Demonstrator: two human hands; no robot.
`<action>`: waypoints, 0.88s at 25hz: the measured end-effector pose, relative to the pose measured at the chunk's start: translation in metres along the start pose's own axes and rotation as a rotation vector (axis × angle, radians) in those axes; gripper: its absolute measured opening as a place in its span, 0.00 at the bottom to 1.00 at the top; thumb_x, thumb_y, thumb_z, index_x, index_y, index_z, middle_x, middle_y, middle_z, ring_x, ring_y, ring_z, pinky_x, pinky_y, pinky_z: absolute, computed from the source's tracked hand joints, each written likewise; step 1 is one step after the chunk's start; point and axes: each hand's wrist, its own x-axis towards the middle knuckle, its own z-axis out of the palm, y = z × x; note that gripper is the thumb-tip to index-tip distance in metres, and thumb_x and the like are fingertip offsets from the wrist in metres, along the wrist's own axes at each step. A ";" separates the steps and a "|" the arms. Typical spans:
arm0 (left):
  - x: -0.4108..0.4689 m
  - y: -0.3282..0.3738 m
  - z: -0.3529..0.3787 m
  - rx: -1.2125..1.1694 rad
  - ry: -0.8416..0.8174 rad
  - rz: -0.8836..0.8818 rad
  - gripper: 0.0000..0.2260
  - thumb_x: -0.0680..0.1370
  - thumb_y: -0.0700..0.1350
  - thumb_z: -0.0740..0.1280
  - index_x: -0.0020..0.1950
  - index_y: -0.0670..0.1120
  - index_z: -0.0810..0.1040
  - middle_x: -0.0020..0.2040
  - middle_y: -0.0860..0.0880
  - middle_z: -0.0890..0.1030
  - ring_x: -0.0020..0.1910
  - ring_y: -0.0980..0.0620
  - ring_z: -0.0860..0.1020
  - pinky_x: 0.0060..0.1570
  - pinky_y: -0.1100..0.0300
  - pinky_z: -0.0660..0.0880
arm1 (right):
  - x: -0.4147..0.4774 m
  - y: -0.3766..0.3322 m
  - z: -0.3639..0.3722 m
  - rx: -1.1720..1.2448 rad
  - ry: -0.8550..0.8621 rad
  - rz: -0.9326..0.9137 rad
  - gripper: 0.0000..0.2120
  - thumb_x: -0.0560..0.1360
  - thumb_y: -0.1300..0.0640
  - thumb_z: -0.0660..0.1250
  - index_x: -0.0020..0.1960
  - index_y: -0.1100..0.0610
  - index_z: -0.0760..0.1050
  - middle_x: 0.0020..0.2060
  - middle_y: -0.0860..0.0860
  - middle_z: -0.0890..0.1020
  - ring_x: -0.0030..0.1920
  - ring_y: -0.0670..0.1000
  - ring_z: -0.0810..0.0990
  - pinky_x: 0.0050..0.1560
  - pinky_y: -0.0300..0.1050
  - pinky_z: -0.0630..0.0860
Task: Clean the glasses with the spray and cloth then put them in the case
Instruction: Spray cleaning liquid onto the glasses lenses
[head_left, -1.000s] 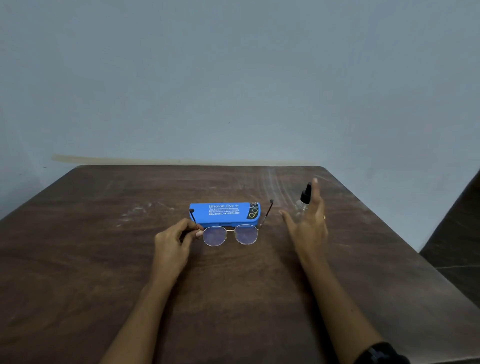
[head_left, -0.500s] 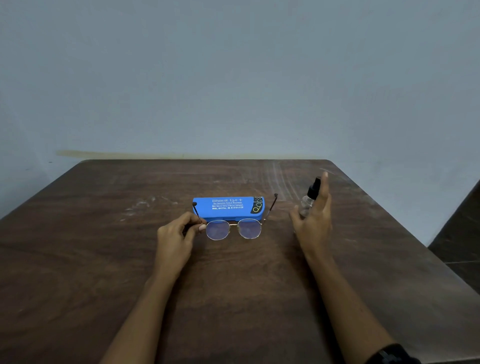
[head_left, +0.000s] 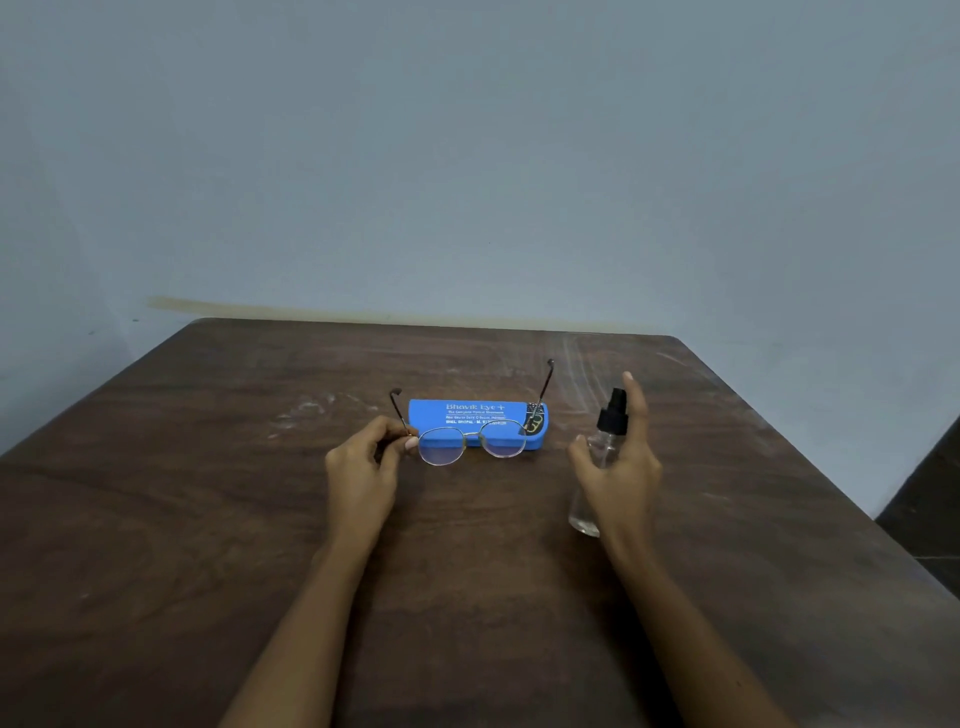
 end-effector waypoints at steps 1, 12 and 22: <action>0.000 0.000 0.000 -0.003 0.018 -0.002 0.06 0.70 0.34 0.70 0.38 0.45 0.79 0.34 0.56 0.80 0.38 0.59 0.79 0.38 0.73 0.70 | -0.003 -0.002 -0.001 0.043 -0.034 0.023 0.38 0.68 0.66 0.67 0.69 0.38 0.58 0.31 0.46 0.78 0.31 0.43 0.78 0.37 0.27 0.74; 0.001 0.004 -0.003 0.037 0.072 0.069 0.05 0.70 0.33 0.69 0.39 0.42 0.80 0.36 0.51 0.81 0.38 0.60 0.77 0.38 0.78 0.69 | -0.039 -0.037 0.013 -0.248 -0.415 -0.218 0.36 0.66 0.59 0.67 0.67 0.34 0.59 0.47 0.44 0.81 0.44 0.48 0.80 0.40 0.42 0.72; 0.005 0.001 -0.002 0.063 0.067 0.104 0.05 0.71 0.32 0.68 0.40 0.41 0.79 0.36 0.48 0.82 0.35 0.55 0.78 0.39 0.71 0.70 | -0.032 -0.054 0.049 -0.199 -0.608 -0.289 0.40 0.69 0.58 0.66 0.69 0.32 0.48 0.51 0.48 0.77 0.44 0.46 0.75 0.45 0.42 0.73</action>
